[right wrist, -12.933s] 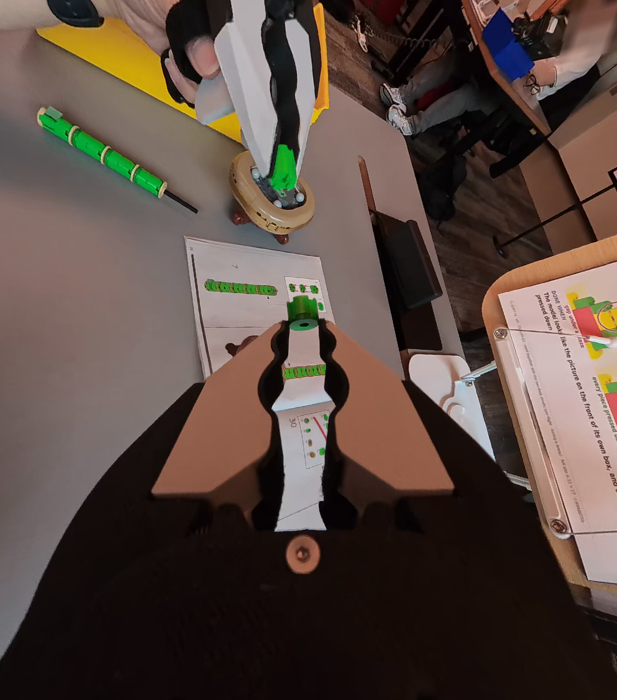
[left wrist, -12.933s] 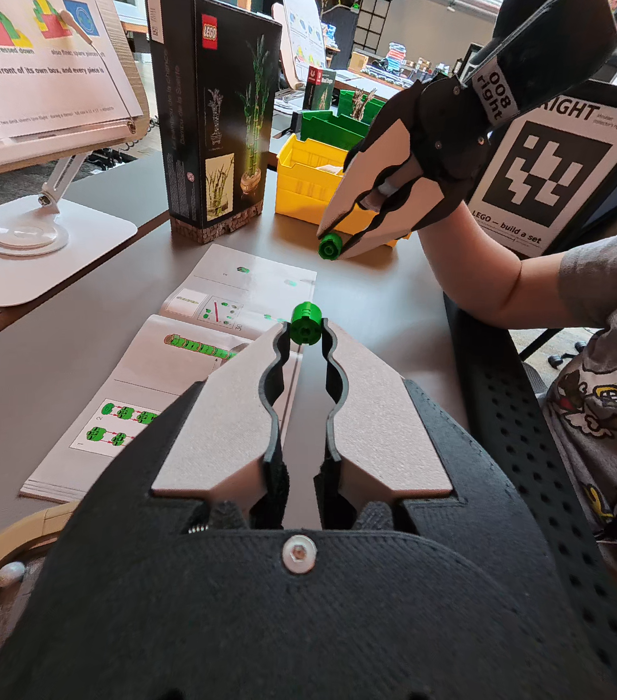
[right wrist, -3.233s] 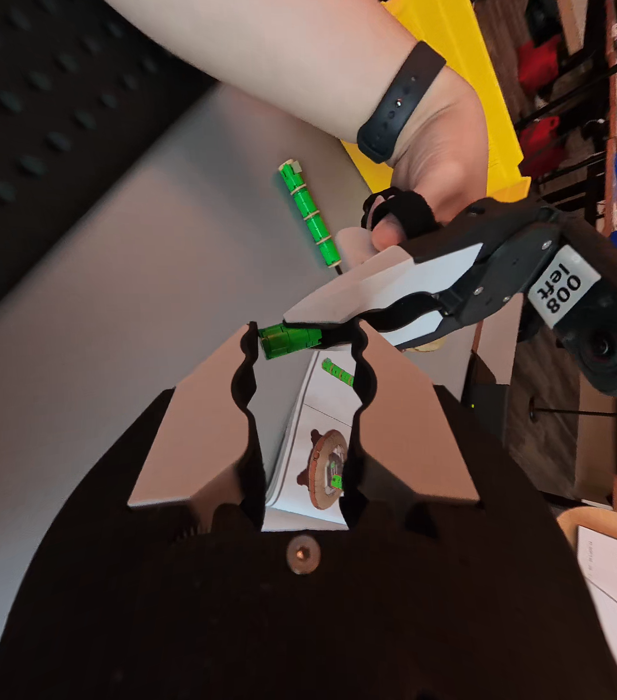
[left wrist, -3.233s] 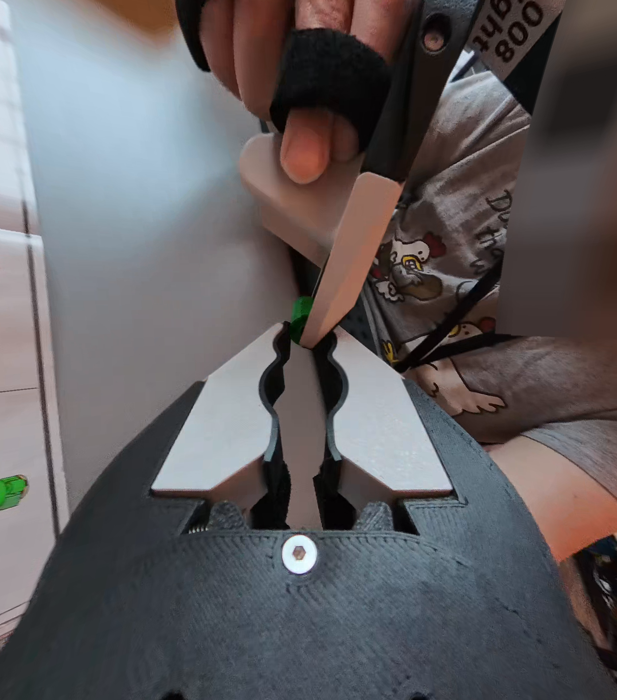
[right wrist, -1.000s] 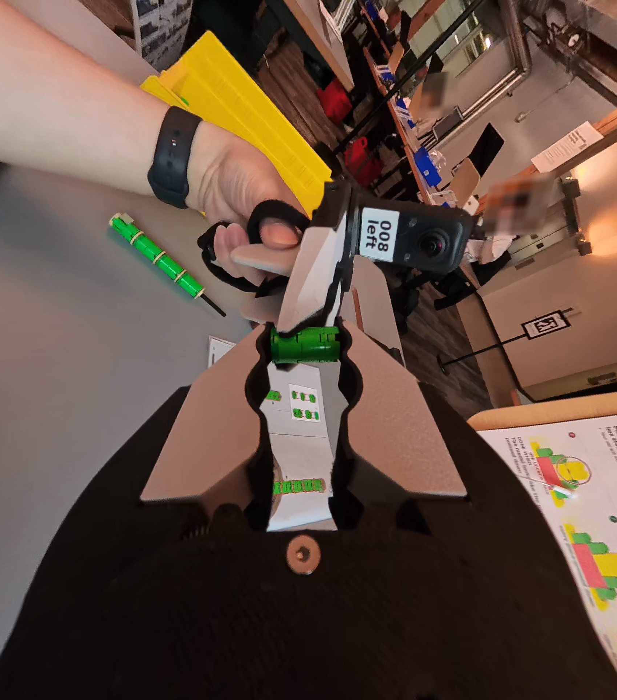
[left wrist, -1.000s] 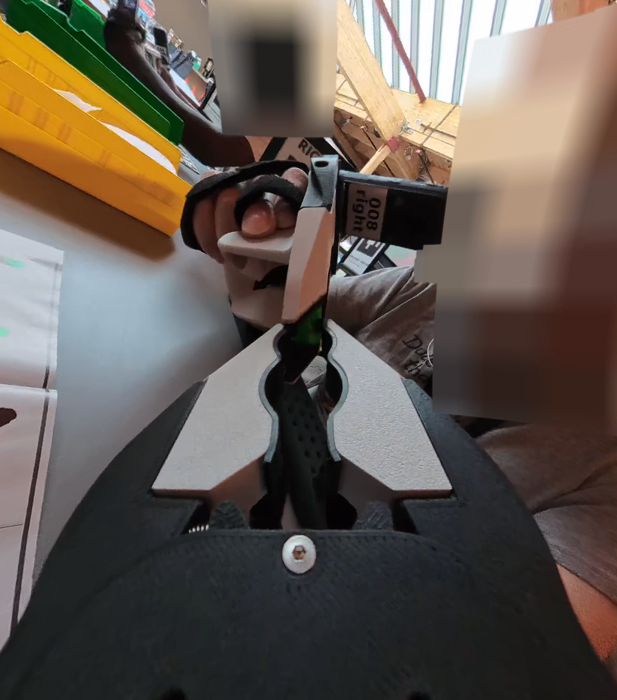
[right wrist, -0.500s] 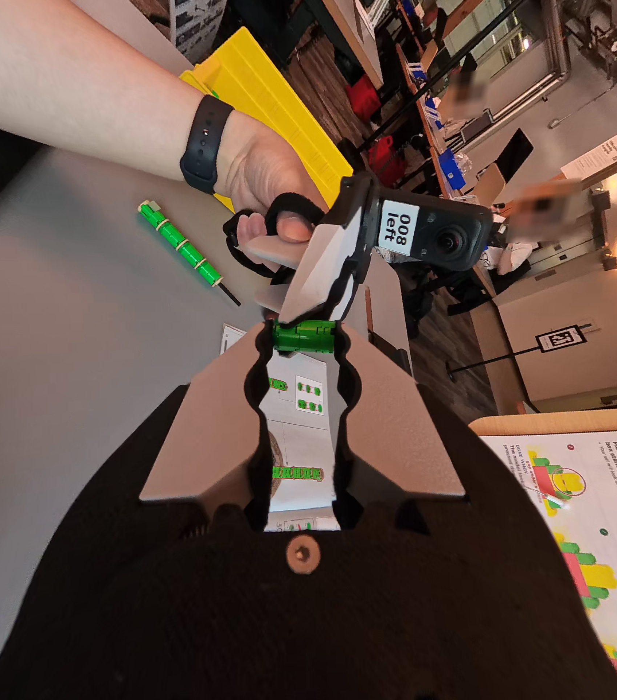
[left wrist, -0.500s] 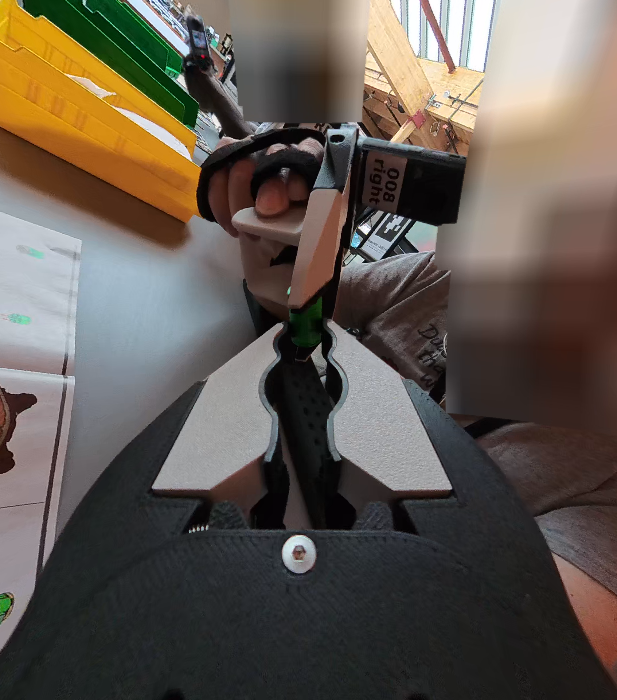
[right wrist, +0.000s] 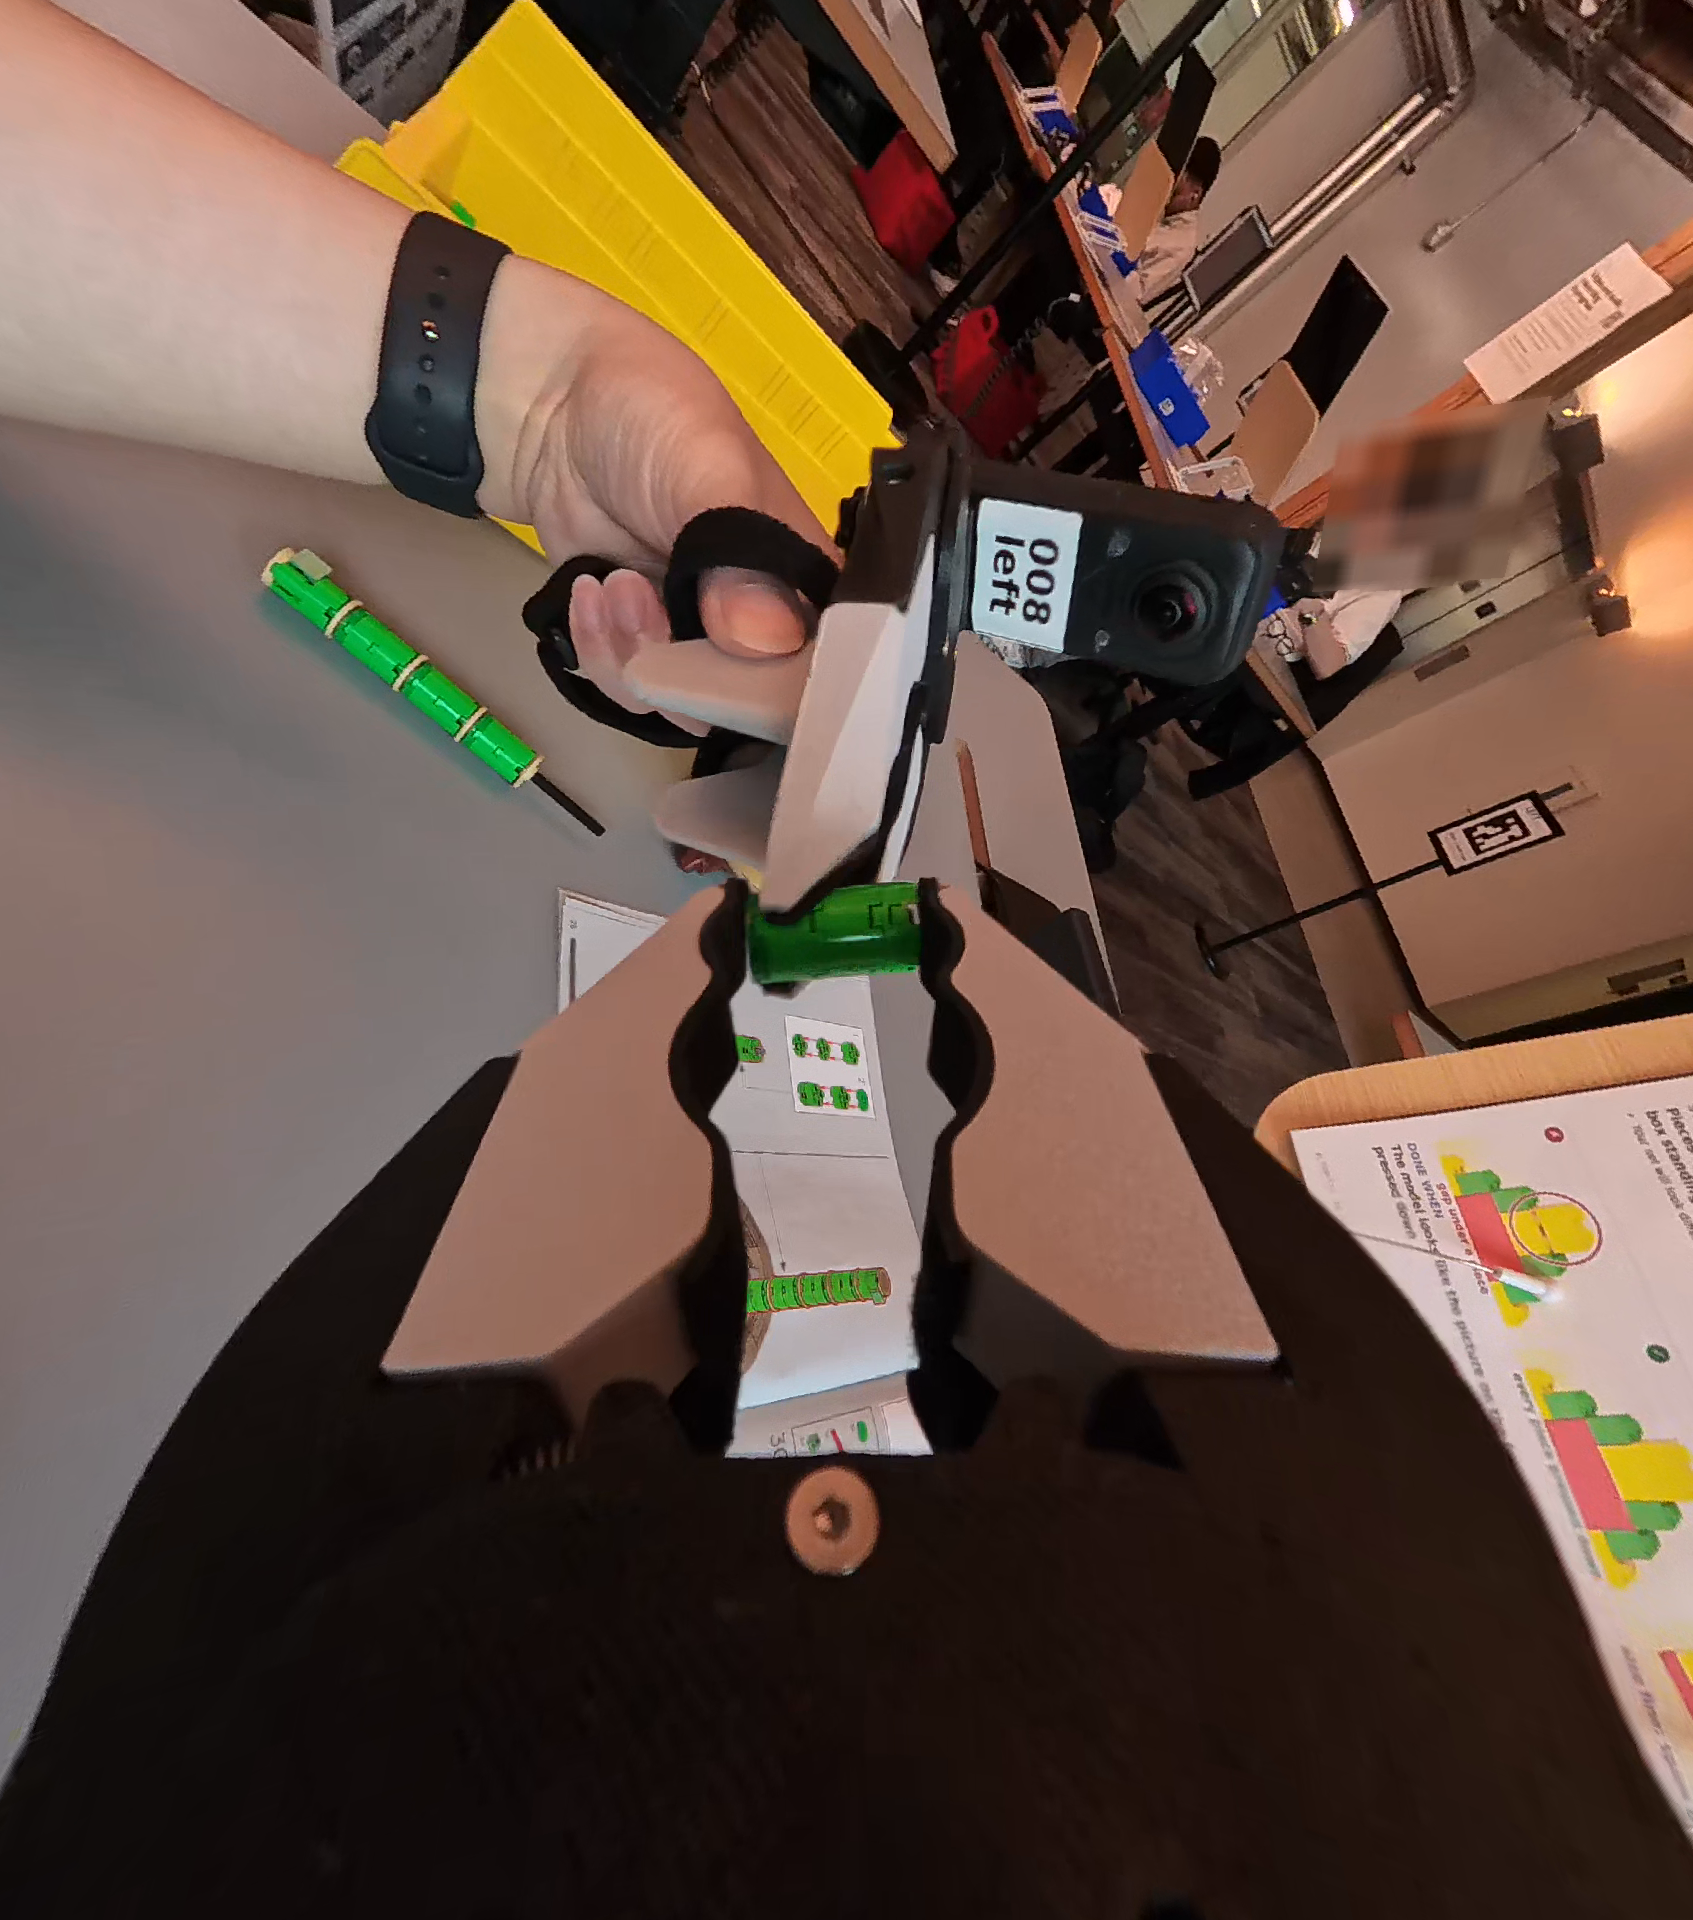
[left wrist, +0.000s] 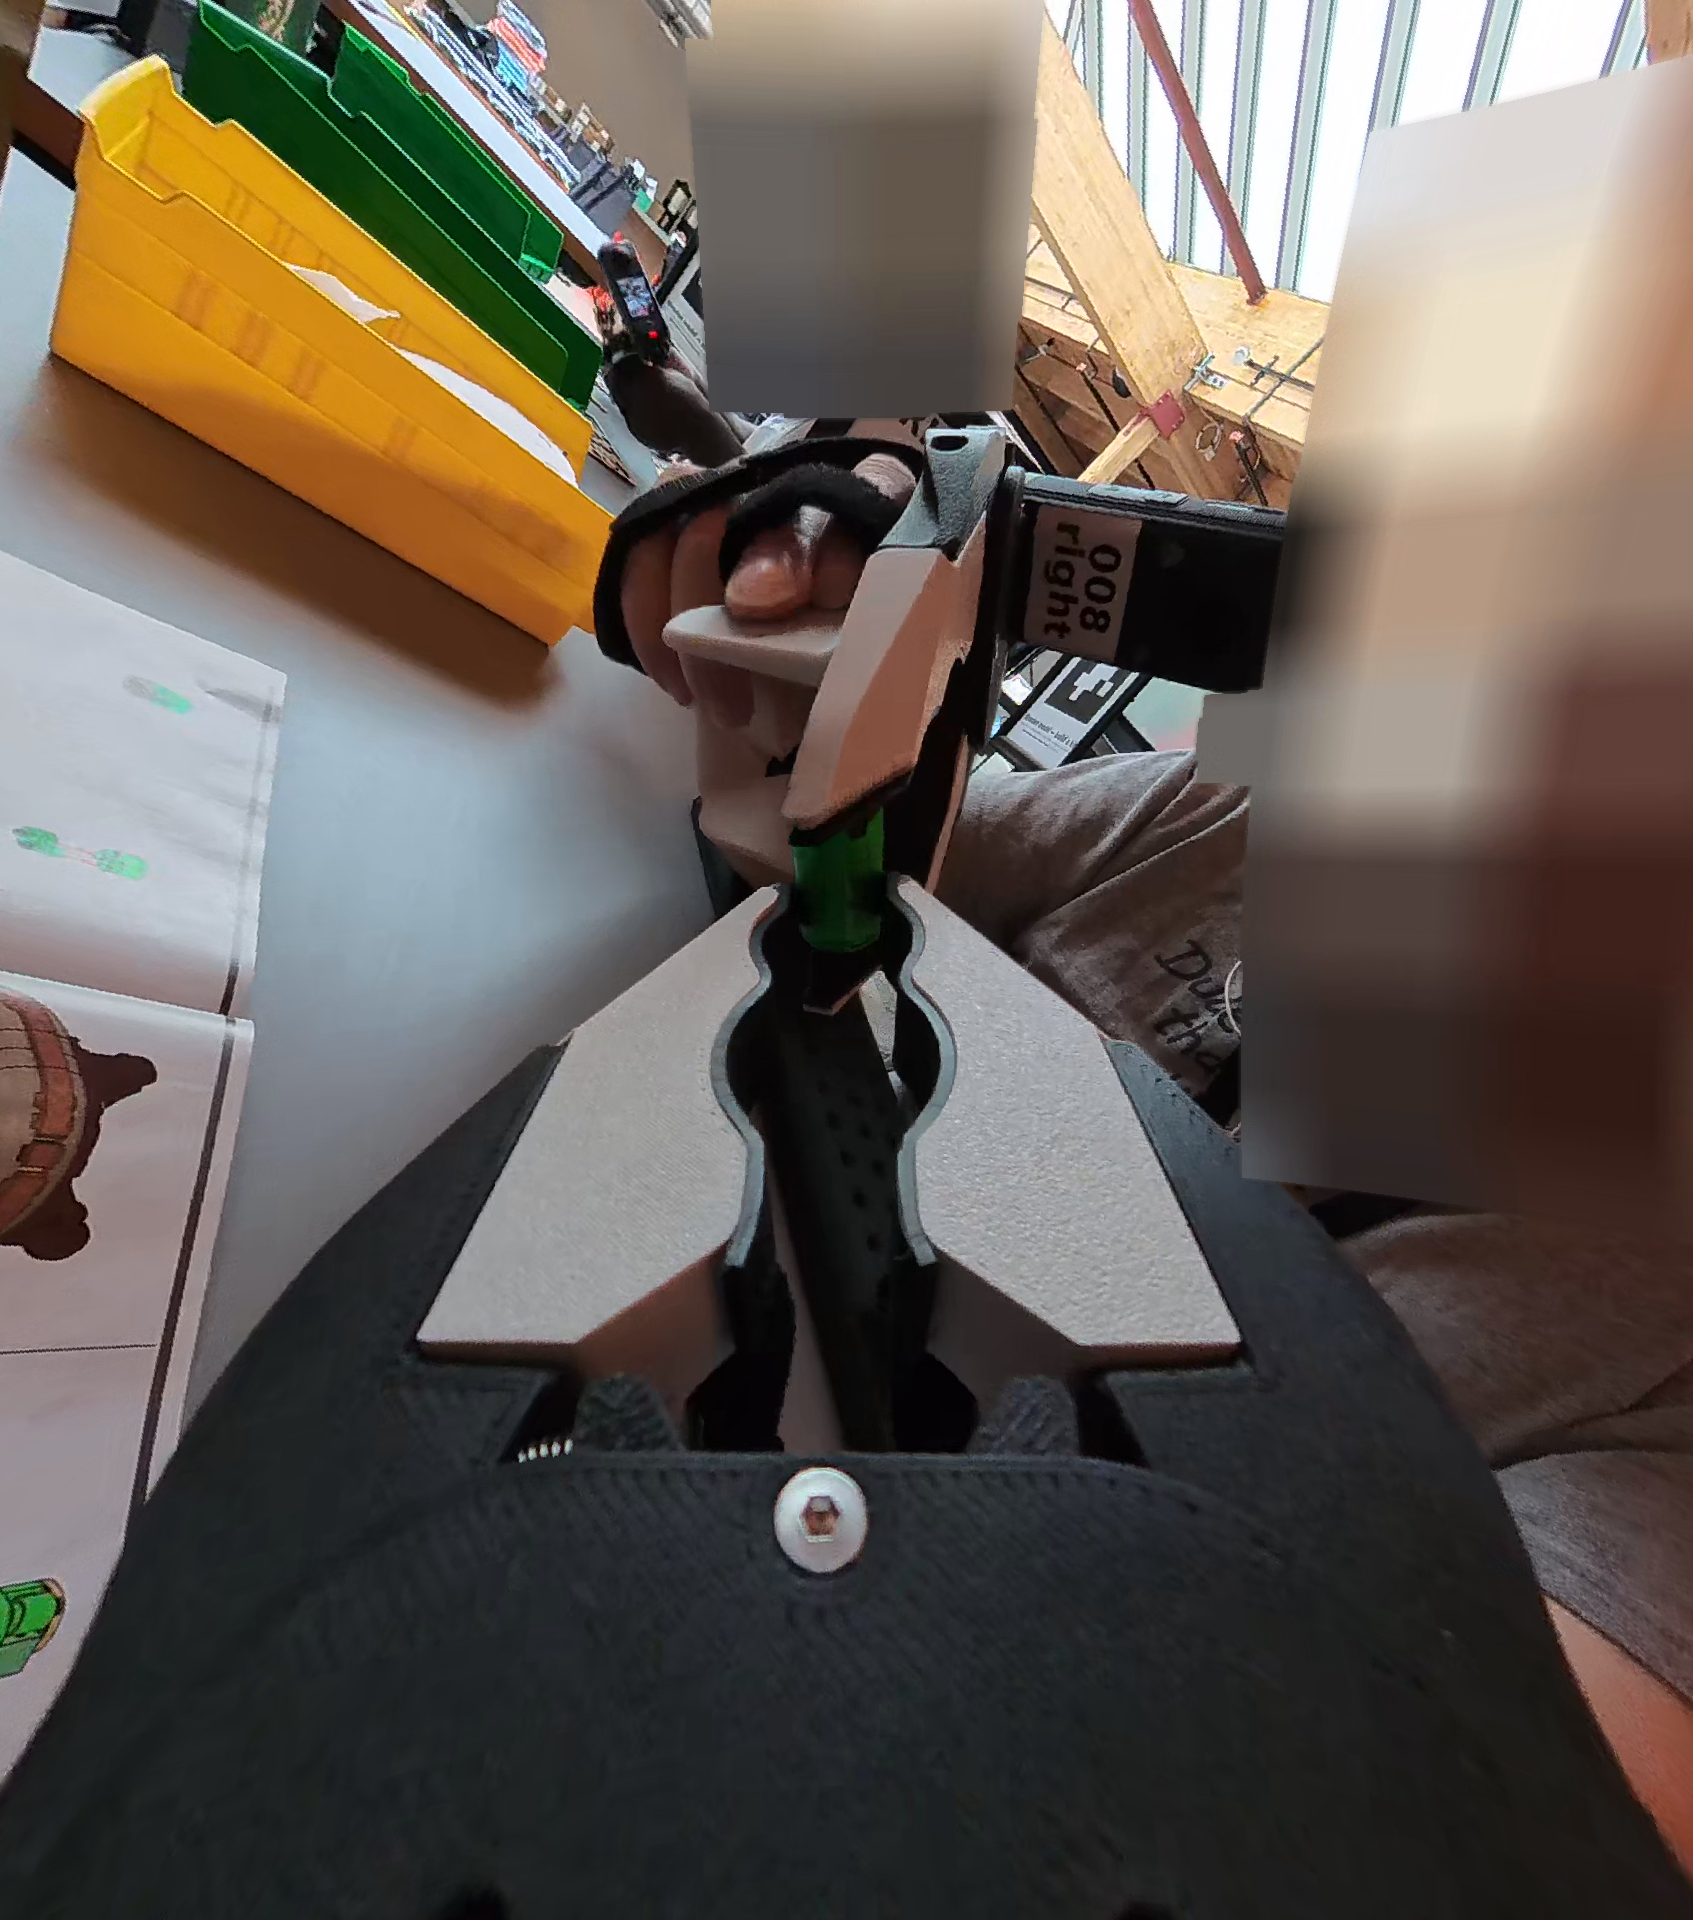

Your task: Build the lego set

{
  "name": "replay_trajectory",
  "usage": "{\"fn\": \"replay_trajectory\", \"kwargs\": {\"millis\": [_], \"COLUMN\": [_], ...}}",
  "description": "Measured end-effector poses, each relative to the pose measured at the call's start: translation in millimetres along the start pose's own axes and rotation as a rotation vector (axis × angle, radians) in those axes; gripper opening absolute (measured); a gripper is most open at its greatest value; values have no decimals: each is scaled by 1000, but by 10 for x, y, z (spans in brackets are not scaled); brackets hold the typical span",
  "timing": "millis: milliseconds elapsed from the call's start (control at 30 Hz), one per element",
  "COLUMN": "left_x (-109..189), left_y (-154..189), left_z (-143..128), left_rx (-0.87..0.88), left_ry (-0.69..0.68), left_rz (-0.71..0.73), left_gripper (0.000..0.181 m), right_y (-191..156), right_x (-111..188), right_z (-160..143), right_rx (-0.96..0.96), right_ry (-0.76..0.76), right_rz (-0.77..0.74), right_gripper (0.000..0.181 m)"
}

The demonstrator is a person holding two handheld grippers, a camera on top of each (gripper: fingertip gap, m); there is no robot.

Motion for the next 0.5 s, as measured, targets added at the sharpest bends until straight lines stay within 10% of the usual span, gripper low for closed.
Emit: {"fn": "replay_trajectory", "kwargs": {"millis": [500], "left_x": [-15], "left_y": [-38], "left_z": [-12], "left_rx": [34], "left_ry": [4], "left_rz": [1], "left_gripper": [14], "right_y": [-6], "right_x": [5], "right_z": [-39], "right_rx": [90], "right_ry": [-26], "right_rz": [-59], "right_gripper": [31]}}
Point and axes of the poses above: each gripper's, where its closed fingertips meet, x back along the fingers, z out of its top, y = z × x across the jaws, the point moved 3 cm from there along x, back along the fingers, and after that the axes turned 2 degrees about -y, right-handed, at the moved point
